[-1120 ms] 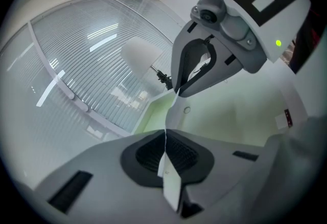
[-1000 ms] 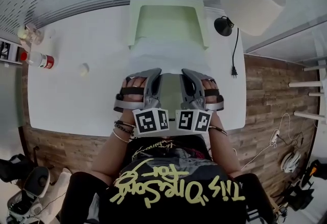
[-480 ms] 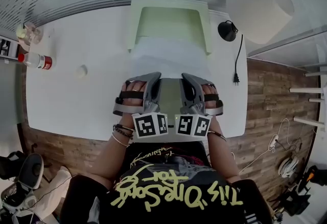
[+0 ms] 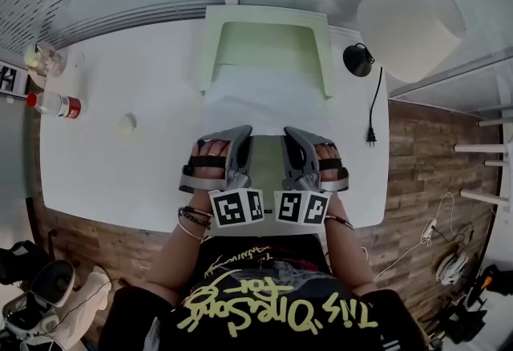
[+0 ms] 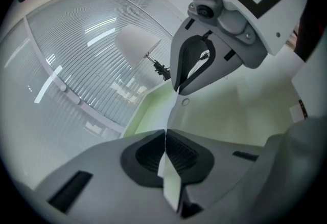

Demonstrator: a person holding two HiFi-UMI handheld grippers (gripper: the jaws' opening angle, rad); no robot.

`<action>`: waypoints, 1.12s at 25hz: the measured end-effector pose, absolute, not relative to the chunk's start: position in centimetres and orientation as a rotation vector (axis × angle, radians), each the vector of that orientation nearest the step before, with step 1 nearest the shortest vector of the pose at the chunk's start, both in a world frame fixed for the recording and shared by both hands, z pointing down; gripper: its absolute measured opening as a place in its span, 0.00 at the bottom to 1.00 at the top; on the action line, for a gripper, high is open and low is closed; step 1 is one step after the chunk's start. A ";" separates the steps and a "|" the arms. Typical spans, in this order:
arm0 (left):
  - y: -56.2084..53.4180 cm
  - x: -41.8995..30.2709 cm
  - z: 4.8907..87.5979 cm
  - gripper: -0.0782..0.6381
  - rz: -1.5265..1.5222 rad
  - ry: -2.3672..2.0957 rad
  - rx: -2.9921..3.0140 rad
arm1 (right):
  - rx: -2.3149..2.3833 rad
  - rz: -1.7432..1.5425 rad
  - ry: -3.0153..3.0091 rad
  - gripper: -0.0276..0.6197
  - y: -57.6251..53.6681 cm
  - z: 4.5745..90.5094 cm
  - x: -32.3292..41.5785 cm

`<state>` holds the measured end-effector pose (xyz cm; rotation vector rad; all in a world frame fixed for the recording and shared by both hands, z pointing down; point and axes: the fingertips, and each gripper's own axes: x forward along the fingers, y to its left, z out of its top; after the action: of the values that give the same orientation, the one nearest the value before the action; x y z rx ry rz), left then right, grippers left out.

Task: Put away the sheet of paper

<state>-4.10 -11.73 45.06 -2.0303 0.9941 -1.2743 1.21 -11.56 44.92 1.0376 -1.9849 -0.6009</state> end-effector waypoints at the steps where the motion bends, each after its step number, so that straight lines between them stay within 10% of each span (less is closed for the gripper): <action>1: -11.8 -4.2 45.2 0.12 -1.277 0.996 -2.030 | 1.036 -0.600 -1.986 0.05 -11.6 45.0 1.2; 28: -13.8 -5.0 46.4 0.12 -1.330 1.046 -1.988 | 0.986 -0.600 -2.026 0.05 -13.2 46.3 0.6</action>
<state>-5.02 -13.77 46.42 -1.9877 1.0464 -1.3300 0.64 -13.17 46.31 0.9860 -2.0259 -0.5999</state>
